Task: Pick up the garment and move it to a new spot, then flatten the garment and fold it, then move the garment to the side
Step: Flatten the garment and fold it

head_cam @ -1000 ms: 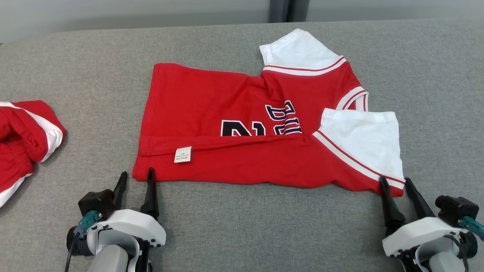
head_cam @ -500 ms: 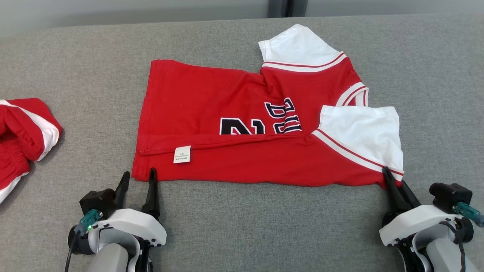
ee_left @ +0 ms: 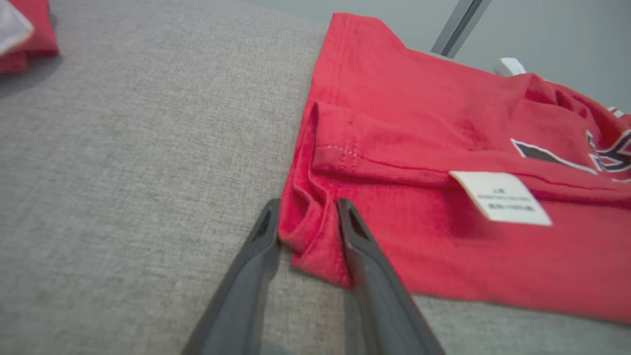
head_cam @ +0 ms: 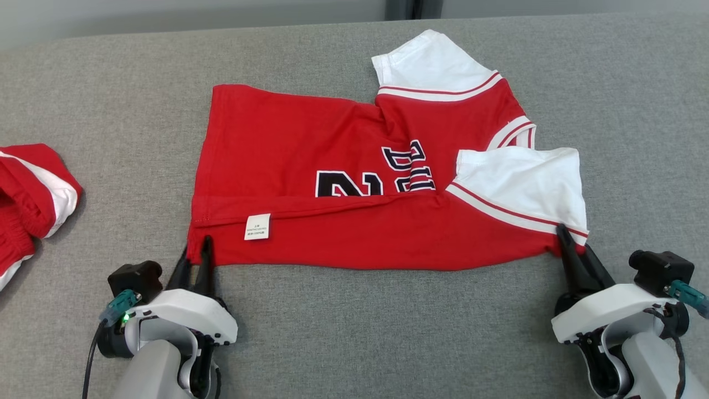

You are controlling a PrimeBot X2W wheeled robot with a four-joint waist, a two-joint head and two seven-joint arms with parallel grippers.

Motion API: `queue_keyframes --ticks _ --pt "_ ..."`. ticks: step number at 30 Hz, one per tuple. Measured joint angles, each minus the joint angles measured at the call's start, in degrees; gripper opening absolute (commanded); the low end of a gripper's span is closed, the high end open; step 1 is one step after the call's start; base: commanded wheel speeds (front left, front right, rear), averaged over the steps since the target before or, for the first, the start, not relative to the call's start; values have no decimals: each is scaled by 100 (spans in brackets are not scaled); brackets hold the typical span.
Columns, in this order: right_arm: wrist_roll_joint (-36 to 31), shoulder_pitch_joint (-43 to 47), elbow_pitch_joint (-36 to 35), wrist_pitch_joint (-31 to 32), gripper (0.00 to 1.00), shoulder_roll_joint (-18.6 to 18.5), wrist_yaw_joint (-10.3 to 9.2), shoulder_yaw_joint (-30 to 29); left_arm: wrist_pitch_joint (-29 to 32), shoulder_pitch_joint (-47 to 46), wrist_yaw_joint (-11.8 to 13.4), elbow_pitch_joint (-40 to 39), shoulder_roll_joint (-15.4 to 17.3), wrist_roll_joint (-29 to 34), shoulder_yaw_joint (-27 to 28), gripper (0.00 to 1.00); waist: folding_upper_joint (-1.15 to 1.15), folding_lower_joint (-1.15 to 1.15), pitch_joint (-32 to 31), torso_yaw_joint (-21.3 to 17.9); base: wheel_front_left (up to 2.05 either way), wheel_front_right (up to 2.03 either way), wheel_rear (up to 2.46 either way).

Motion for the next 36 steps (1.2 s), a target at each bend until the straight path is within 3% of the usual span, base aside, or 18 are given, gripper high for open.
queue_keyframes --ticks 9,17,25,31,32,33,34,36 --pt "196 -380 31 0 0 -134 0 -53 86 9 -129 -801 -79 64 166 0 0 0 -260 99 0 0 0" --pt "455 -483 453 1 0 -268 0 207 86 292 -178 -795 -83 215 355 0 0 0 -900 103 0 0 0" --pt "867 316 836 1 0 -338 1 724 86 1353 -71 -547 -89 -56 379 0 0 0 -1731 43 0 0 0" --pt "1044 1038 1058 2 0 -404 1 1011 87 2120 36 -344 -96 -223 125 0 0 0 -1879 37 0 0 0" --pt "1047 1054 1092 1 50 -400 1 1009 86 2160 82 -342 -96 -224 108 24 0 0 -1858 41 0 0 0" --pt "1046 1045 1102 1 100 -400 1 980 86 2171 121 -345 -97 -220 96 78 0 0 -1830 43 0 0 0" --pt "1037 1022 1109 1 100 -403 0 962 86 2171 149 -359 -97 -223 98 100 0 0 -1800 44 0 0 0" --pt "972 938 1099 1 100 -408 -1 840 86 2162 225 -425 -85 -176 132 100 0 0 -1737 46 0 0 0"
